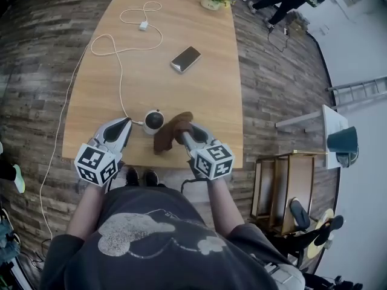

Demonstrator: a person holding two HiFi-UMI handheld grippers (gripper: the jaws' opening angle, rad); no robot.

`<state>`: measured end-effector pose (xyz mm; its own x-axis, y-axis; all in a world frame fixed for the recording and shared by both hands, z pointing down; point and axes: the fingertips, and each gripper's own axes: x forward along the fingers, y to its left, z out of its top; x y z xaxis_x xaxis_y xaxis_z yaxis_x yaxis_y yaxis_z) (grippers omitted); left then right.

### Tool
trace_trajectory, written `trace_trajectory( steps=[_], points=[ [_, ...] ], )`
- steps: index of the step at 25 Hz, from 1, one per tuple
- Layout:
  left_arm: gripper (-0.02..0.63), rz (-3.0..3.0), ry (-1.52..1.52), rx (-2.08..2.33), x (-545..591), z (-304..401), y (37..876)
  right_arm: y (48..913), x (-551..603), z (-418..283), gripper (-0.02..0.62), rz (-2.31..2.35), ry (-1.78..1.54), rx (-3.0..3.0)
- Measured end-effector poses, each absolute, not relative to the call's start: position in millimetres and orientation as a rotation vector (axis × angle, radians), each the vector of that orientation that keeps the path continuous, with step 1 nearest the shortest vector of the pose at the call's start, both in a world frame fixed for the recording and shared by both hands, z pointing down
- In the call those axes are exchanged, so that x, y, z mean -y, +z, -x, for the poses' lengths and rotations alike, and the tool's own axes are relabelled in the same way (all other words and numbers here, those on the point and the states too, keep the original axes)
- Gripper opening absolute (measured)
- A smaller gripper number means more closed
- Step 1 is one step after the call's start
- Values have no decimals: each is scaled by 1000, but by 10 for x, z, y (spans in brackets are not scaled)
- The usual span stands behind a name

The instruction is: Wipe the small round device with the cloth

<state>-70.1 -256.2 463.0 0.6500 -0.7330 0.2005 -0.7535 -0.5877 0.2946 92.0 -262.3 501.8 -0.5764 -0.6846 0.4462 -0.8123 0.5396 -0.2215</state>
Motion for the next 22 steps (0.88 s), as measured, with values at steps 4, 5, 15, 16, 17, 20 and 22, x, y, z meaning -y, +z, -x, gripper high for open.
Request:
trace_trajectory(
  steps=[4, 5, 15, 16, 17, 20, 22],
  points=[
    [17, -2511, 83, 1190, 2544, 718, 4628, 5167, 2785, -907, 54, -1256, 605, 2443],
    [17, -2507, 84, 1195, 2544, 731, 4631, 5211, 2813, -871, 54, -1245, 607, 2441],
    [17, -2475, 93, 1229, 2540, 861, 4687, 5673, 2952, -625, 54, -1178, 654, 2384],
    [17, -2472, 93, 1229, 2546, 868, 4693, 5714, 2959, -622, 54, -1175, 662, 2374],
    [17, -2470, 93, 1229, 2553, 872, 4698, 5757, 2965, -625, 54, -1173, 673, 2362],
    [17, -2466, 93, 1226, 2576, 885, 4707, 5889, 2971, -634, 54, -1171, 702, 2325],
    [17, -2465, 93, 1222, 2592, 896, 4717, 5979, 2966, -636, 54, -1170, 707, 2296]
  ],
)
